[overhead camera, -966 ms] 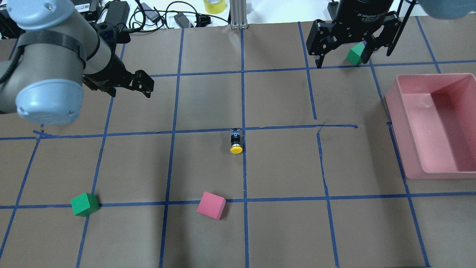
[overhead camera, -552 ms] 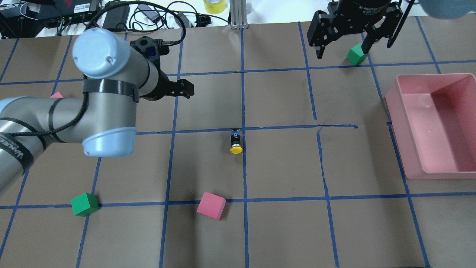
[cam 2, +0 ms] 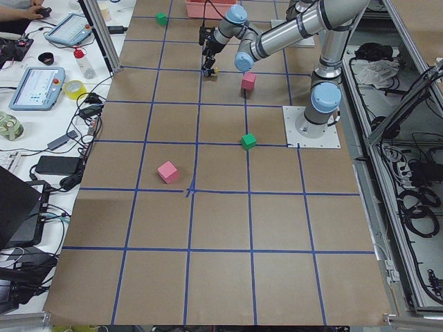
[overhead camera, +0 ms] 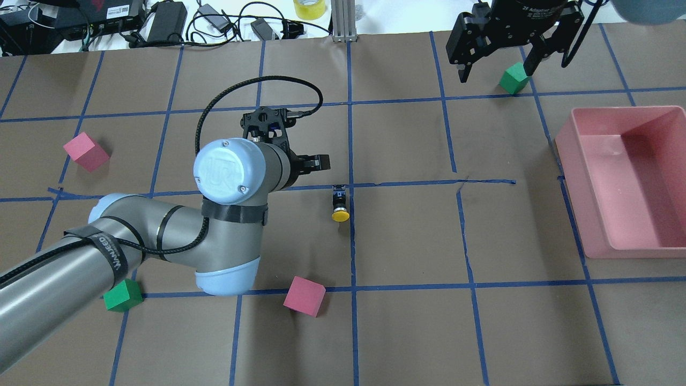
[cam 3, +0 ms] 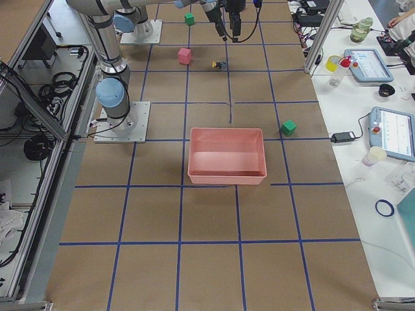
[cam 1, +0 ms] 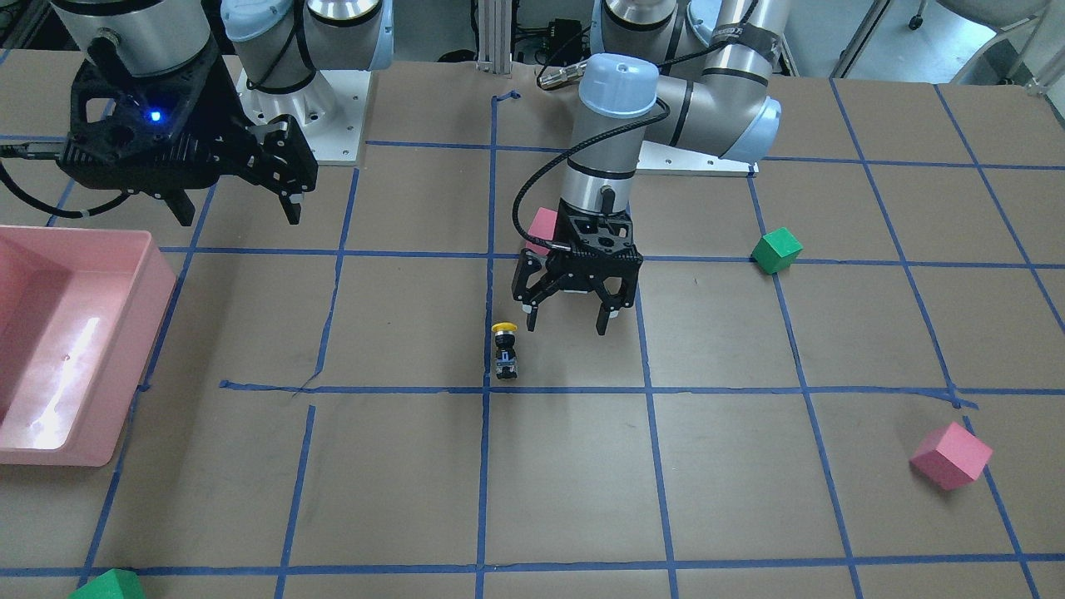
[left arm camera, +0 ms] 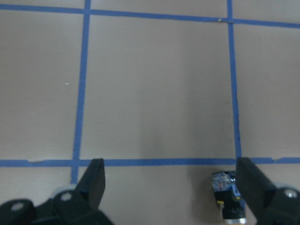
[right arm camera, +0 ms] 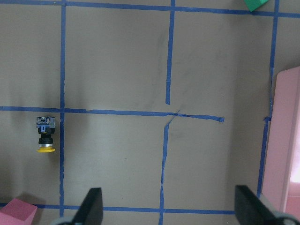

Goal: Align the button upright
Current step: 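Move the left gripper over the switch lying on the table, then grasp the switch body with the left gripper and lift it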

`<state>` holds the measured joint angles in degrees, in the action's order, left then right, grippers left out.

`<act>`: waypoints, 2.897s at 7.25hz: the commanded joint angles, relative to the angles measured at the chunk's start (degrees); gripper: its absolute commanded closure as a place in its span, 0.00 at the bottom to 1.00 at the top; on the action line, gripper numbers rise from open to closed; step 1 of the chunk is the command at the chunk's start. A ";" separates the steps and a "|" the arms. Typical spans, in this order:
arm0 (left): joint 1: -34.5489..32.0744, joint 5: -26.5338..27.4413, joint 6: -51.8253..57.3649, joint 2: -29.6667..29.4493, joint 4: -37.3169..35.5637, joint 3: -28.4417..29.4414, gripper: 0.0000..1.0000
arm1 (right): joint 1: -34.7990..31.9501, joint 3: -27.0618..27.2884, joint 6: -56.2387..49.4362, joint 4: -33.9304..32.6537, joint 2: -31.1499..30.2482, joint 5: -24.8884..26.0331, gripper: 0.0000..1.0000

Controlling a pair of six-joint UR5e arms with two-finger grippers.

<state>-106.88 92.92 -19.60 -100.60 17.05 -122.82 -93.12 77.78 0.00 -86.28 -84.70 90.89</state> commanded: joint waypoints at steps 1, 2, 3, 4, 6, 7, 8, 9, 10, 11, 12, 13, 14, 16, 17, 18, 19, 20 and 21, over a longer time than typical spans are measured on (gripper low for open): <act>-5.51 4.10 -4.48 -5.45 -1.14 -0.14 0.04 | 0.05 0.00 -0.08 0.06 -0.03 0.17 0.00; -6.49 4.11 -5.88 -7.48 -1.22 0.21 0.08 | 0.05 0.00 -0.08 -0.02 -0.03 -0.01 0.00; -7.19 4.02 -7.98 -9.33 -1.23 0.65 0.10 | 0.05 0.00 -0.08 0.06 -0.03 -0.01 0.00; -8.16 3.93 -9.31 -10.48 -1.23 1.52 0.08 | 0.05 0.00 -0.08 0.06 -0.12 -0.01 0.00; -8.17 4.02 -10.02 -11.89 -1.23 2.32 0.13 | 0.05 0.00 -0.08 0.06 -0.03 -0.09 0.00; -8.17 3.58 -10.02 -12.42 -1.14 3.45 0.13 | 0.05 0.00 -0.08 0.06 -0.12 -0.10 0.00; -8.17 3.41 -10.20 -13.47 -0.96 3.90 0.13 | 0.05 0.00 -0.08 0.06 -0.20 -0.10 0.00; -8.17 3.49 -10.20 -13.83 -0.96 3.81 0.13 | 0.05 0.00 -0.08 0.06 -0.12 -0.10 0.00; -8.17 3.49 -10.37 -13.83 -0.87 3.81 0.13 | 0.05 0.00 0.00 0.06 -0.20 -0.10 0.00; -8.25 3.49 -11.33 -13.83 -0.79 3.81 0.15 | 0.05 0.00 -0.08 0.06 -0.12 -0.01 0.00; -8.25 3.58 -12.04 -13.57 -0.79 3.81 0.40 | 0.05 0.00 -0.08 0.15 -0.12 -0.01 0.00; -8.25 3.49 -12.31 -13.48 -0.70 3.90 0.72 | 0.05 0.00 -0.08 0.15 -0.12 -0.01 0.00; -8.25 3.49 -12.40 -13.39 0.43 3.90 0.96 | 0.05 0.00 -0.08 0.15 -0.12 -0.01 0.00; -8.25 3.41 -12.31 -13.22 4.64 5.21 1.00 | 0.05 0.00 -0.08 0.15 -0.12 -0.01 0.00; -8.25 1.75 -12.40 -12.87 7.53 7.39 1.00 | 0.05 0.00 -0.08 0.15 -0.03 0.08 0.00; -7.82 0.86 -12.40 -11.73 16.35 11.85 1.00 | 0.05 0.00 -0.08 0.15 -0.03 0.08 0.00; -7.55 0.51 -17.44 -11.46 29.14 17.82 1.00 | 0.05 0.00 -0.08 0.15 -0.12 0.08 0.00; -6.16 -3.24 -22.98 -11.02 37.62 21.70 1.00 | 0.05 0.00 -0.08 0.15 -0.12 0.08 0.00; -3.19 -10.93 -26.95 -10.93 39.80 21.83 1.00 | 0.05 0.00 -0.08 0.06 -0.12 -0.09 0.00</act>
<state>-112.78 89.01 -41.27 -111.81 50.72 -103.17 -93.08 77.78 -0.09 -86.15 -84.80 90.92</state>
